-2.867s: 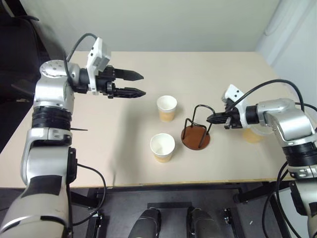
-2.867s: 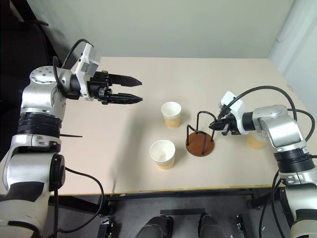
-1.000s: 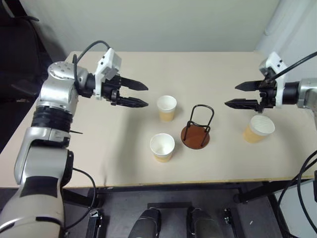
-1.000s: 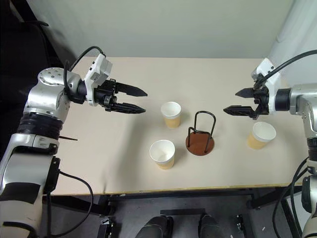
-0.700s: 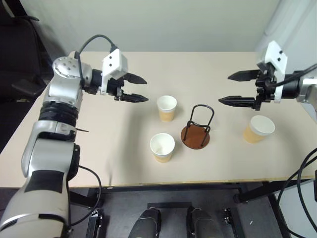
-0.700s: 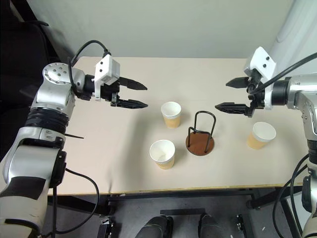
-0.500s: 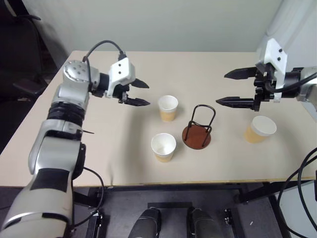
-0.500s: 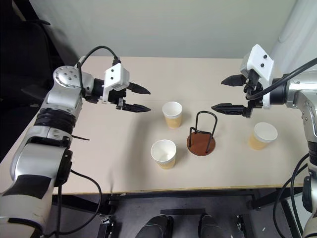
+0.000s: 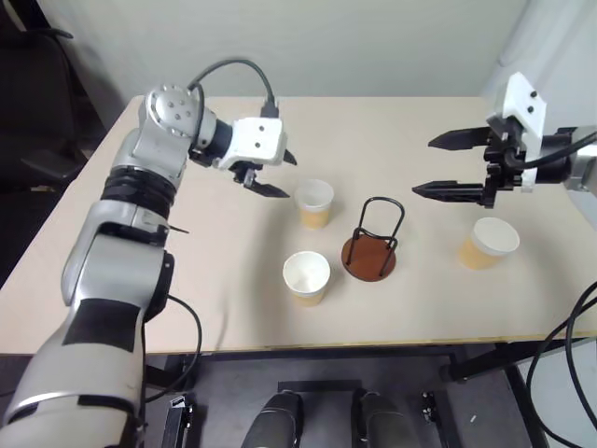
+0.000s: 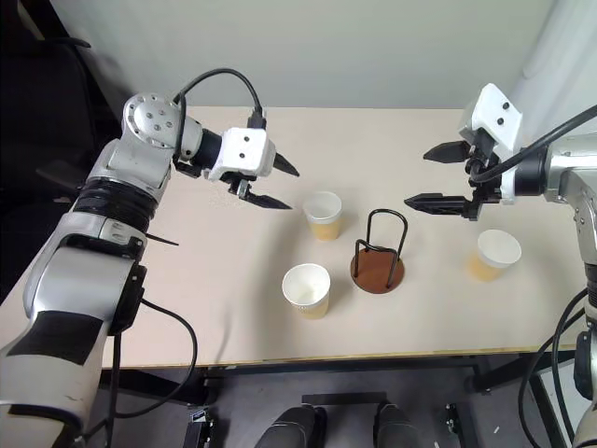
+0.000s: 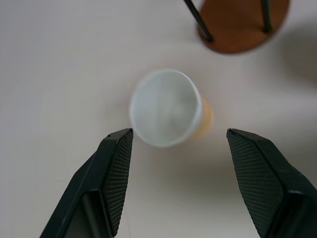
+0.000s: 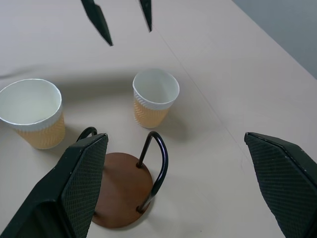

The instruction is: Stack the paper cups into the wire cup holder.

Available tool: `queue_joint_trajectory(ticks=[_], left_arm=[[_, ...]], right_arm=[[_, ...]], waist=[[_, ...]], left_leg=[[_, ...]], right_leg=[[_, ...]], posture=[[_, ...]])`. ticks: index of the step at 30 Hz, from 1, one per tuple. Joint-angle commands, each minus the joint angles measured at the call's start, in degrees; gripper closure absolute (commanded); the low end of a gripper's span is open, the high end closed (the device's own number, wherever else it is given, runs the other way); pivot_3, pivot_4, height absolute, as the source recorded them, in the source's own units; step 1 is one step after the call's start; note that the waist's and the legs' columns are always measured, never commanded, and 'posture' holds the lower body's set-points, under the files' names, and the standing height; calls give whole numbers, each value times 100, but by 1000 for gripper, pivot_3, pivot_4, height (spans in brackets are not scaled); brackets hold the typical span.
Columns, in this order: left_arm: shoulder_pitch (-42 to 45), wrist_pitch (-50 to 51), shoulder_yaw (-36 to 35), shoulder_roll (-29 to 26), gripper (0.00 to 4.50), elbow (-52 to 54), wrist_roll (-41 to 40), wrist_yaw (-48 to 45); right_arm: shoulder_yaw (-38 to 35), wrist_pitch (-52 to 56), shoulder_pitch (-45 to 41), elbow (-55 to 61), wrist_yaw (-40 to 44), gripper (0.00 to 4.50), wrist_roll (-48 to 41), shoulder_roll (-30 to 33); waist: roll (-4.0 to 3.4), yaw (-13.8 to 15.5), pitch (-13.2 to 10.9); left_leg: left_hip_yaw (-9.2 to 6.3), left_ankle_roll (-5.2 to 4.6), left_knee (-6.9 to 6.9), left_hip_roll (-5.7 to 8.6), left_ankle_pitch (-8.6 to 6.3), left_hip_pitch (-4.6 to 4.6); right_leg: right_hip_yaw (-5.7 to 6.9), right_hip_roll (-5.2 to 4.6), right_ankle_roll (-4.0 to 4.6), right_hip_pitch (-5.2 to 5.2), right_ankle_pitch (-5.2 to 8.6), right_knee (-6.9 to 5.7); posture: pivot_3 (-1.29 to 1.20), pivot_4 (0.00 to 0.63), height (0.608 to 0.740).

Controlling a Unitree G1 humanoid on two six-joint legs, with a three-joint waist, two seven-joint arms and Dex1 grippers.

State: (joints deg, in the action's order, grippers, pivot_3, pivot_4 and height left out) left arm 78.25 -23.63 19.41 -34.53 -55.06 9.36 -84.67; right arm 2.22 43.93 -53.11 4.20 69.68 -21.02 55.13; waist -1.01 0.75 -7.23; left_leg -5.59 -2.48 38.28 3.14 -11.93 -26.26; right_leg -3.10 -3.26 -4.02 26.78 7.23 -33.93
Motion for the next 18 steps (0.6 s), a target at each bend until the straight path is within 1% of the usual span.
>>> queue_joint_trajectory(ticks=[1,3,11,18], left_arm=[[83,-89,-6,-53,1263,77,94,-38],[99,-111,22,-32,1263,12,186,33],[255,-666,449,84,1263,-520,1024,864],[352,-894,514,420,1263,-781,1182,1171]], right_arm=[[-26,-67,-179,2,57,18,11,142],[-9,-70,-195,-19,57,18,9,140],[-5,-21,-196,-39,82,18,-17,179],[29,9,-184,-42,165,18,-18,315]], waist=[[0,3,0],[0,3,0],[0,5,0],[1,27,1]], left_leg=[[2,0,0,2,0,-1],[0,-1,1,1,0,-1],[3,-2,4,0,-1,-2],[6,-5,6,8,-3,-4]], right_leg=[[2,2,0,1,0,0],[2,-1,0,1,0,-1],[1,-3,-2,4,-2,-4],[4,-2,-6,3,-5,-4]], posture=[[0,150,740],[0,150,740],[0,150,740],[0,150,740]])
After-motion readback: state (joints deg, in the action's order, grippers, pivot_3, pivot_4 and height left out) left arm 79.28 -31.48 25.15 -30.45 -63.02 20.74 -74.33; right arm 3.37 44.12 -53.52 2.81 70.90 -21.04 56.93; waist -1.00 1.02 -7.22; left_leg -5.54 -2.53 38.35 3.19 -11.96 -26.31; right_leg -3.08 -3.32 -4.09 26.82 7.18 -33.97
